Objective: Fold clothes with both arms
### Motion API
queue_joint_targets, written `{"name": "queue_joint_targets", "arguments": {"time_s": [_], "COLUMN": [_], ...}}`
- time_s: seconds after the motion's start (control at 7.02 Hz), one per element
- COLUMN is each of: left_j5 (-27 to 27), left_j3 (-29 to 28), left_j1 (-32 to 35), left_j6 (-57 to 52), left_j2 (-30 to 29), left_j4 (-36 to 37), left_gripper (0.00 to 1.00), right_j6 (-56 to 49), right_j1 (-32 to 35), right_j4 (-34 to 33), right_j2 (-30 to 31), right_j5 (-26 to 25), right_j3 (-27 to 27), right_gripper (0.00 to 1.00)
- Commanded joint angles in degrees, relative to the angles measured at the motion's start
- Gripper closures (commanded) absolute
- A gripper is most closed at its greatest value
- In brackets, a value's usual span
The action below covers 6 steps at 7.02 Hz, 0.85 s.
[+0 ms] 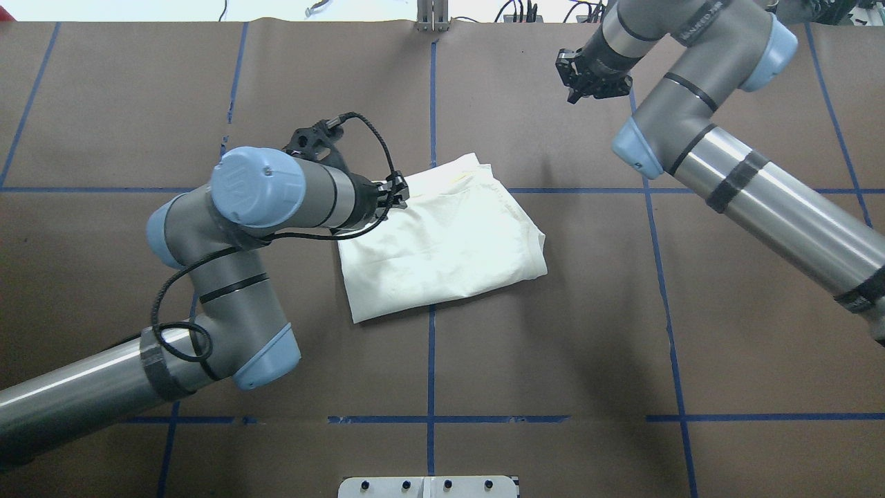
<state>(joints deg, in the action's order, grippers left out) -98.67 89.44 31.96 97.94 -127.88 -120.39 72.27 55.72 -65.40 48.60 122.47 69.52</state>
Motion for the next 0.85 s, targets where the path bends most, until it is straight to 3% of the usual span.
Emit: {"name": "queue_joint_targets", "arguments": {"time_s": [0.0, 0.28, 0.71], "left_j5": [0.1, 0.1, 0.8], "left_j3": [-9.3, -17.0, -19.6], "left_j1": [-0.6, -1.1, -0.8], "left_j6": [-5.7, -12.0, -17.8], "left_j2": [-6.0, -11.1, -11.7], "left_j4": [2.4, 3.4, 3.5], "left_gripper": [1.00, 1.00, 1.00], "right_j6": [-1.3, -1.3, -1.3], "right_j1": [1.3, 1.6, 1.5], "right_j4": [0.0, 0.1, 0.1], "right_j2": [4.3, 5.5, 5.5], "right_j5": [1.5, 1.5, 1.5], "right_j3": [4.3, 5.3, 5.2], "right_gripper": [1.00, 1.00, 1.00]}}
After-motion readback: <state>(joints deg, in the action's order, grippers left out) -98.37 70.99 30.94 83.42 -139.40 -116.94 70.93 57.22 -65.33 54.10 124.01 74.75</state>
